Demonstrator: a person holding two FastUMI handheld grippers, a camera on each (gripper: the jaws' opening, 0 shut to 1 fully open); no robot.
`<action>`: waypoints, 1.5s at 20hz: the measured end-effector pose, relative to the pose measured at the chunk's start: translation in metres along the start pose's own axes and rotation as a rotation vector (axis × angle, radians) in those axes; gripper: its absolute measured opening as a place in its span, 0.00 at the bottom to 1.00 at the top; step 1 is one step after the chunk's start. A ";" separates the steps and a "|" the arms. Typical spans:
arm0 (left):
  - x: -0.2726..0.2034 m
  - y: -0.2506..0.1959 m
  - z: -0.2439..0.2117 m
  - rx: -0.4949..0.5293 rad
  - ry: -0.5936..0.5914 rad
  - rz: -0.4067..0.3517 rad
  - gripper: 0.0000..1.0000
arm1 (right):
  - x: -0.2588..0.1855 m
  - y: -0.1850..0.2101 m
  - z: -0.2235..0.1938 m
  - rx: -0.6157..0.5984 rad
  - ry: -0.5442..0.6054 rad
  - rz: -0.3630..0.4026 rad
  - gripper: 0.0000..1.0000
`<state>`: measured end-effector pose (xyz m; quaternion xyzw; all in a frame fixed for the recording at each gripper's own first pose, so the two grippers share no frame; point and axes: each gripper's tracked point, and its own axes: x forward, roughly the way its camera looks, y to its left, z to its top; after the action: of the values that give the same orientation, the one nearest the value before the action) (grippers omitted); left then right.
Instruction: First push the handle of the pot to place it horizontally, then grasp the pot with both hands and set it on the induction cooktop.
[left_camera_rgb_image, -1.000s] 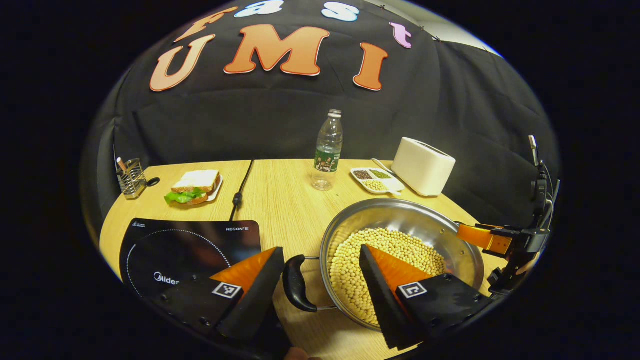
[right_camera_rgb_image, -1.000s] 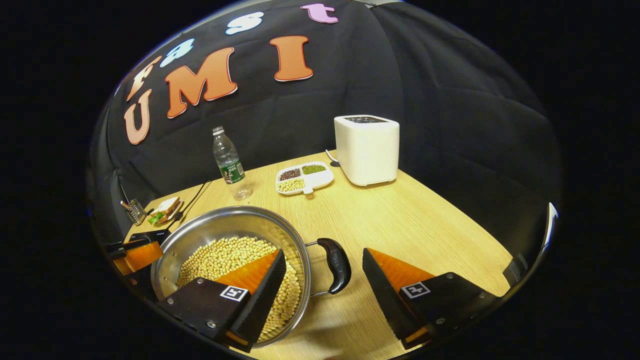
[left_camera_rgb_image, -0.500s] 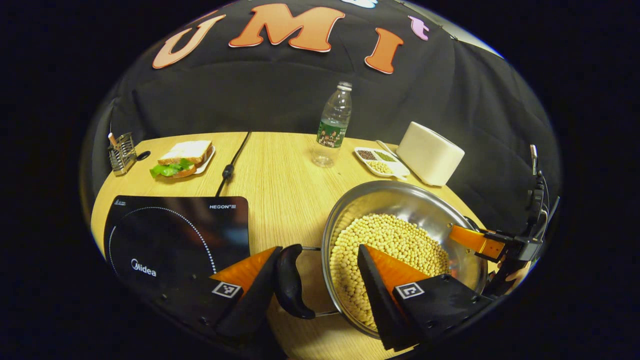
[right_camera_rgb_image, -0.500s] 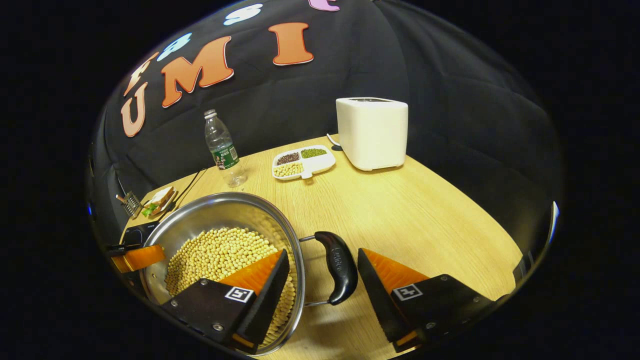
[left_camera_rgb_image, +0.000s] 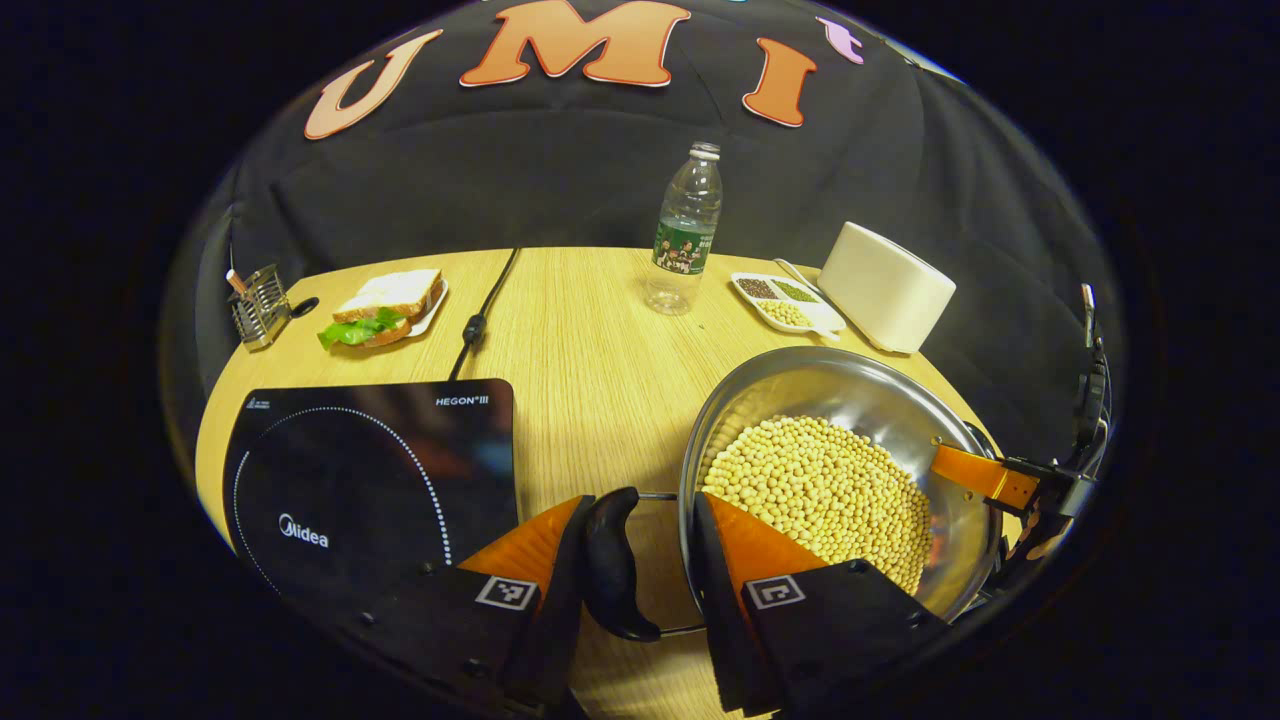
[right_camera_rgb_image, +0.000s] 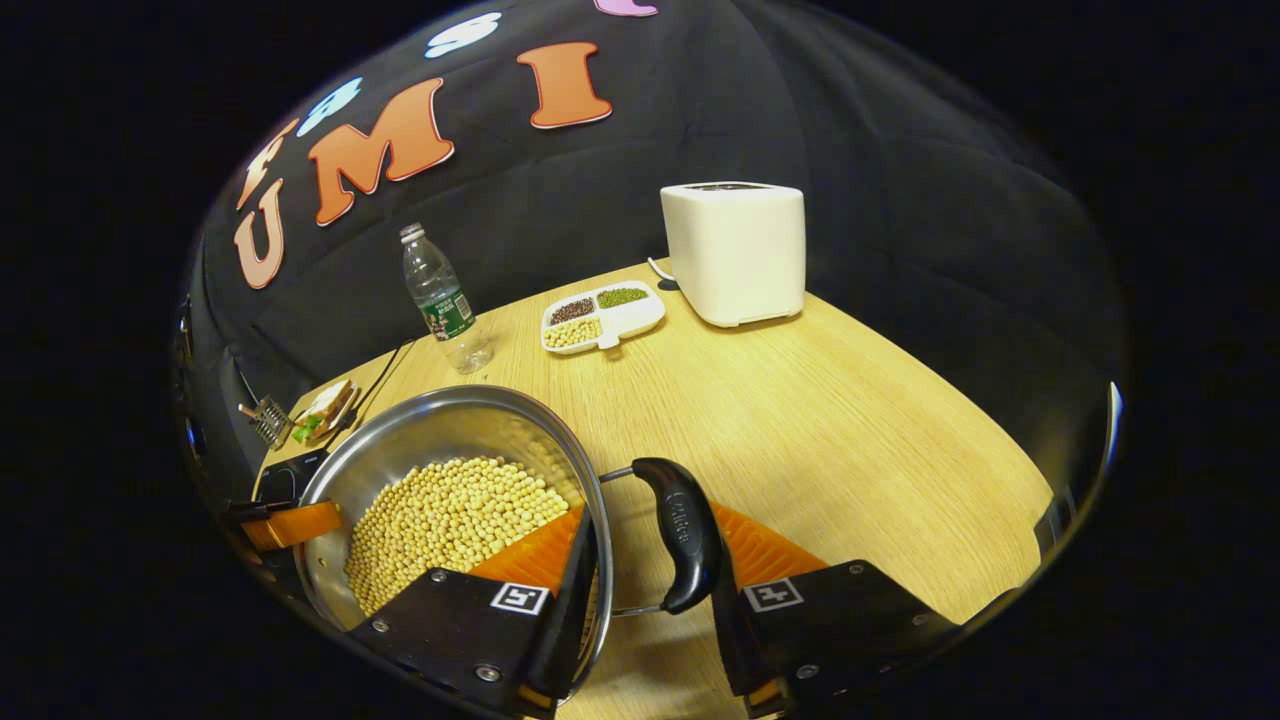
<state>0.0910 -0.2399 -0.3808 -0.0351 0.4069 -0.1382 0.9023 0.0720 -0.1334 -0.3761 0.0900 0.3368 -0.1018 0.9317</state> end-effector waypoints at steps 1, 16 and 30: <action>-0.006 -0.003 -0.001 -0.005 0.000 -0.005 0.62 | -0.004 0.000 0.002 0.004 -0.007 -0.001 0.52; -0.102 0.062 0.033 -0.068 -0.101 0.045 0.61 | -0.065 0.092 0.027 0.006 -0.071 0.123 0.56; -0.174 0.218 0.019 -0.138 -0.132 0.199 0.62 | -0.078 0.256 -0.011 -0.061 -0.021 0.275 0.56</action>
<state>0.0435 0.0166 -0.2804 -0.0655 0.3569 -0.0169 0.9317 0.0706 0.1255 -0.3092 0.1059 0.3145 0.0363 0.9426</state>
